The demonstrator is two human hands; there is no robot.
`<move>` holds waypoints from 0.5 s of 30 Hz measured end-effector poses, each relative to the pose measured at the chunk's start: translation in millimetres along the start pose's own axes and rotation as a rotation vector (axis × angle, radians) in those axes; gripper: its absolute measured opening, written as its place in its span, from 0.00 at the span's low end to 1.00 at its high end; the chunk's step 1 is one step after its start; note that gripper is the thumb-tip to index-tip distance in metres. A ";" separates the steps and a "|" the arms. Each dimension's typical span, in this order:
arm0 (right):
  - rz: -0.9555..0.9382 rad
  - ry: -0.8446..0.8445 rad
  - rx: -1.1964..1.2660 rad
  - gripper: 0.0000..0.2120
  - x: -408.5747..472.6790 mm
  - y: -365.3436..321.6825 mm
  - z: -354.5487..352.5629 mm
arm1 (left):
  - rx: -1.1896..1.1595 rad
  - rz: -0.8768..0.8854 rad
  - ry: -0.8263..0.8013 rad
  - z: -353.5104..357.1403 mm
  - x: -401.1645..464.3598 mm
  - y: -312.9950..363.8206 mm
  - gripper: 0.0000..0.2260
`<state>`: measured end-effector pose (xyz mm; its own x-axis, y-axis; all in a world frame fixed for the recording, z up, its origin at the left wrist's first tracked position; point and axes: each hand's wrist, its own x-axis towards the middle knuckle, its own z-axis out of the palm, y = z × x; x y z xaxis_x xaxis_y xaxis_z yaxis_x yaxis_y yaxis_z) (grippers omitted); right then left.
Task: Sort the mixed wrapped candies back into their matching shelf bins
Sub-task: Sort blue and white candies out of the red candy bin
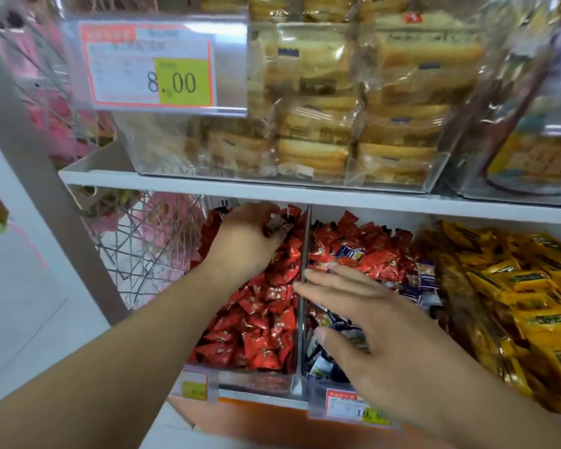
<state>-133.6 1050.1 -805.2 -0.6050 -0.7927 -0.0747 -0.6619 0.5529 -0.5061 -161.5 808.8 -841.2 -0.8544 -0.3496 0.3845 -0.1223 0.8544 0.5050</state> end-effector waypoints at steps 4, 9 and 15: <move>-0.011 -0.002 0.006 0.26 2.2 1.7 -1.1 | 0.046 -0.124 -0.135 20.2 23.3 -10.6 0.12; -0.014 0.013 -0.007 0.27 2.6 1.8 1.0 | 0.077 -0.093 -0.072 24.4 30.1 -15.2 0.06; -0.012 0.038 0.017 0.27 -1.9 0.4 3.6 | 0.035 -0.019 -0.019 14.3 14.3 -17.4 0.05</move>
<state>-131.1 1050.9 -808.4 -0.6136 -0.7888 -0.0356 -0.6620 0.5384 -0.5214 -178.9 794.4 -855.6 -0.8610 -0.3591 0.3601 -0.1563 0.8607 0.4846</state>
